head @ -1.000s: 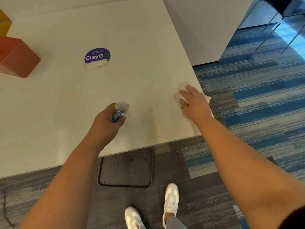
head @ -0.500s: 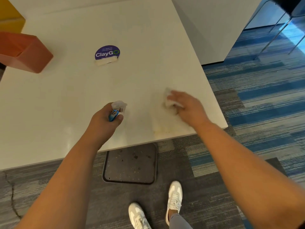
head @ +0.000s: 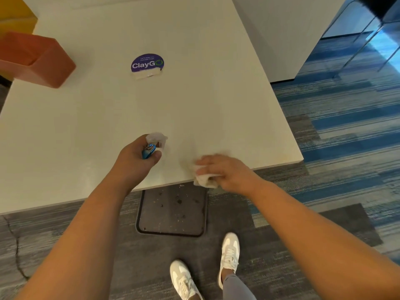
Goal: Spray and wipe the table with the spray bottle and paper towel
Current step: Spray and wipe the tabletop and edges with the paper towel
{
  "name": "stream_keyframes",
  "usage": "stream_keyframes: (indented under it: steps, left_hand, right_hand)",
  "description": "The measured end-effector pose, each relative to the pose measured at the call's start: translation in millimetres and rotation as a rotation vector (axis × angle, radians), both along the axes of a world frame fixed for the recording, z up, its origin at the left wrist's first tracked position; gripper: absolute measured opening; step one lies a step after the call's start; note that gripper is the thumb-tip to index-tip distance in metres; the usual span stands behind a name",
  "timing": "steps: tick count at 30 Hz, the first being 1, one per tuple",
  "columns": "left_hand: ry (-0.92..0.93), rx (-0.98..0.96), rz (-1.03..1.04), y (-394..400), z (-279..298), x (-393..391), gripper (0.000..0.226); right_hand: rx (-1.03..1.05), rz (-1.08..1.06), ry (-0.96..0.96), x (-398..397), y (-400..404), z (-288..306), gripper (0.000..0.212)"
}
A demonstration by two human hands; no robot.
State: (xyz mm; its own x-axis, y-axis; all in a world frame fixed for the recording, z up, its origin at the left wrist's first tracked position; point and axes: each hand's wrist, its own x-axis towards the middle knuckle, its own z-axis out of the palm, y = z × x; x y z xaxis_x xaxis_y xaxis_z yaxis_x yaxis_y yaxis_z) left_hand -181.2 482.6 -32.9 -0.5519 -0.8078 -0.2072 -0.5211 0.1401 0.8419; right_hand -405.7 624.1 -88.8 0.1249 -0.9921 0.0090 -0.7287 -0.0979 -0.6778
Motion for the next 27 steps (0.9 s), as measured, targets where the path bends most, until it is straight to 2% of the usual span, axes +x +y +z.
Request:
stream_keyframes:
  steps: [2,5,7,10,13,15,18,21,24,27]
  left_hand:
    - [0.008,-0.006,-0.009,0.6,2.9,3.5,0.031]
    - [0.017,-0.011,-0.015,0.9,3.8,9.1,0.032]
    - [0.015,-0.019,-0.019,1.3,3.1,11.8,0.032]
    - [0.009,-0.025,-0.021,1.4,2.1,14.7,0.032]
    - [0.007,-0.011,-0.02,1.9,2.3,16.0,0.031]
    - [0.009,-0.011,-0.029,2.6,4.5,17.2,0.03]
    - [0.026,-0.016,-0.037,3.3,9.0,20.2,0.03]
    - [0.043,-0.015,-0.035,5.8,10.3,25.9,0.032]
    - [0.041,-0.019,-0.037,6.7,7.1,33.2,0.032]
    - [0.04,-0.009,-0.033,6.6,5.9,38.7,0.032]
  right_hand:
    - [-0.041,-0.18,-0.053,-12.8,-3.9,7.4,0.037]
    - [-0.084,-0.429,0.076,-39.0,-21.7,0.4,0.039]
    - [-0.074,-0.419,0.19,-37.8,-30.0,-11.3,0.038]
    - [-0.115,-0.265,0.225,0.2,-25.5,-19.1,0.034]
    - [-0.144,-0.055,0.14,45.9,-5.8,-19.2,0.027]
    - [-0.124,0.003,0.043,55.2,5.0,-12.9,0.029]
    - [-0.103,-0.261,-0.023,28.5,0.3,0.7,0.035]
    - [-0.083,-0.515,0.098,-7.6,-7.3,-1.6,0.037]
    - [-0.088,-0.487,0.228,0.7,-16.5,-12.4,0.035]
    - [-0.089,-0.312,0.242,44.4,-21.2,-9.9,0.025]
